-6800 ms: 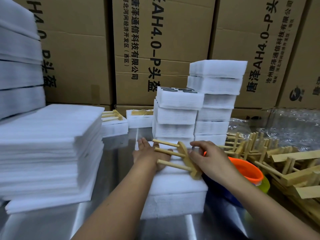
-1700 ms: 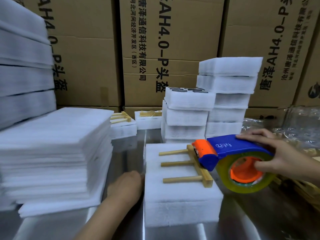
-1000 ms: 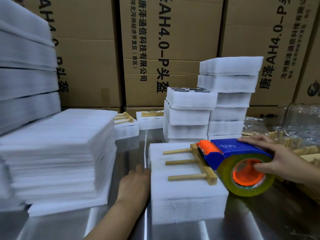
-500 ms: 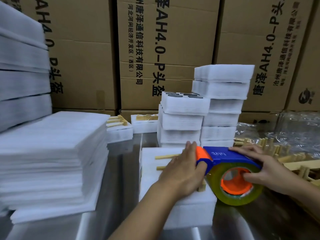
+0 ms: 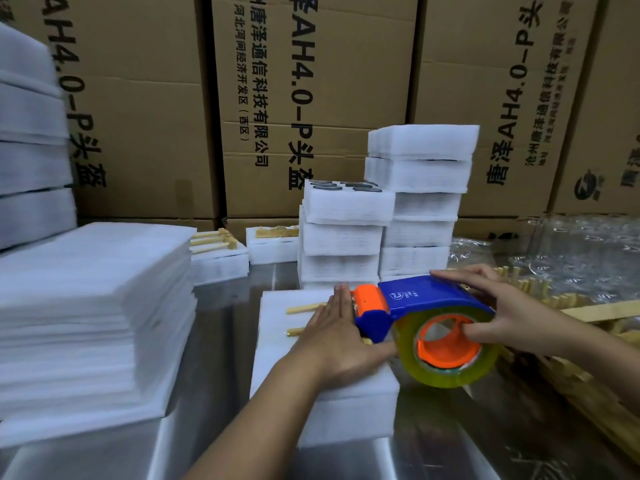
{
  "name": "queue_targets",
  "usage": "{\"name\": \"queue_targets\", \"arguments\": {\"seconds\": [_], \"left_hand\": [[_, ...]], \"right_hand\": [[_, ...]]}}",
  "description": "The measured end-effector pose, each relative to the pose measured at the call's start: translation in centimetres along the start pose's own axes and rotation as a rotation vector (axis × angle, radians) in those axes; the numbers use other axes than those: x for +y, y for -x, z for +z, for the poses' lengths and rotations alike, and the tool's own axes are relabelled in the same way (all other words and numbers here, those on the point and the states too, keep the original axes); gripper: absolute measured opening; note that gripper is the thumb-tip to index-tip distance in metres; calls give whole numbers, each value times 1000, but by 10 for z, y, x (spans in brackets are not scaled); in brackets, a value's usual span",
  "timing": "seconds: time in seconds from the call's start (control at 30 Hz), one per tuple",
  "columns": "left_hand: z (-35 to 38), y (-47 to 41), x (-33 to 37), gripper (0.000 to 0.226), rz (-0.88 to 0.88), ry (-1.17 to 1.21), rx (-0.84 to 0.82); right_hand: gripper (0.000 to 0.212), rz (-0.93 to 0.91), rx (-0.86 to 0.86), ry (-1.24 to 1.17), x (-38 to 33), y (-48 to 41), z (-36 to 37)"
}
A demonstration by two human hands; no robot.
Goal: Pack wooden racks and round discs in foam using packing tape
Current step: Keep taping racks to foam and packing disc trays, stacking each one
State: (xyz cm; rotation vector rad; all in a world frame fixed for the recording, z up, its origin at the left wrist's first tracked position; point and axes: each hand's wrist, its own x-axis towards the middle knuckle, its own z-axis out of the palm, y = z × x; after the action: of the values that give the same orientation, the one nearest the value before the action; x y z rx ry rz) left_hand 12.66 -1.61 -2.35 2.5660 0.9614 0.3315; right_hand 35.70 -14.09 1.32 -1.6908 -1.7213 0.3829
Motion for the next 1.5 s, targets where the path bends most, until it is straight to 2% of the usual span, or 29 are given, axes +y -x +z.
{"name": "queue_targets", "arguments": {"seconds": [0.1,0.23,0.33,0.57,0.8,0.93,1.1,1.2,1.33,1.5], "left_hand": [[-1,1,1,95,8,4,-3],[-1,2,0,104,9,38,16],[1,0,1,106,15,21,17],[-1,-1,0,99,26,-4,5],[1,-2,1,93,23,-28,4],[-1,2,3,90,15,-19,6],[-3,3,5,89,11,4,11],[-2,2,3,90,15,-4,20],[0,0,0,86,25,-6,20],[2,-3,-1,84,30,-16,21]], "right_hand": [[79,-20,11,-20,0,0,-1],[79,-26,17,-32,5,3,-12],[82,5,43,38,14,13,-34],[90,70,22,153,23,20,-53],[94,110,120,195,38,39,-76],[87,100,36,312,26,38,-69],[86,-22,-113,543,-2,23,-48],[74,-47,-219,637,-12,9,-34],[59,-64,-287,617,-18,-10,-19],[58,-62,-333,597,-18,-36,-11]]}}
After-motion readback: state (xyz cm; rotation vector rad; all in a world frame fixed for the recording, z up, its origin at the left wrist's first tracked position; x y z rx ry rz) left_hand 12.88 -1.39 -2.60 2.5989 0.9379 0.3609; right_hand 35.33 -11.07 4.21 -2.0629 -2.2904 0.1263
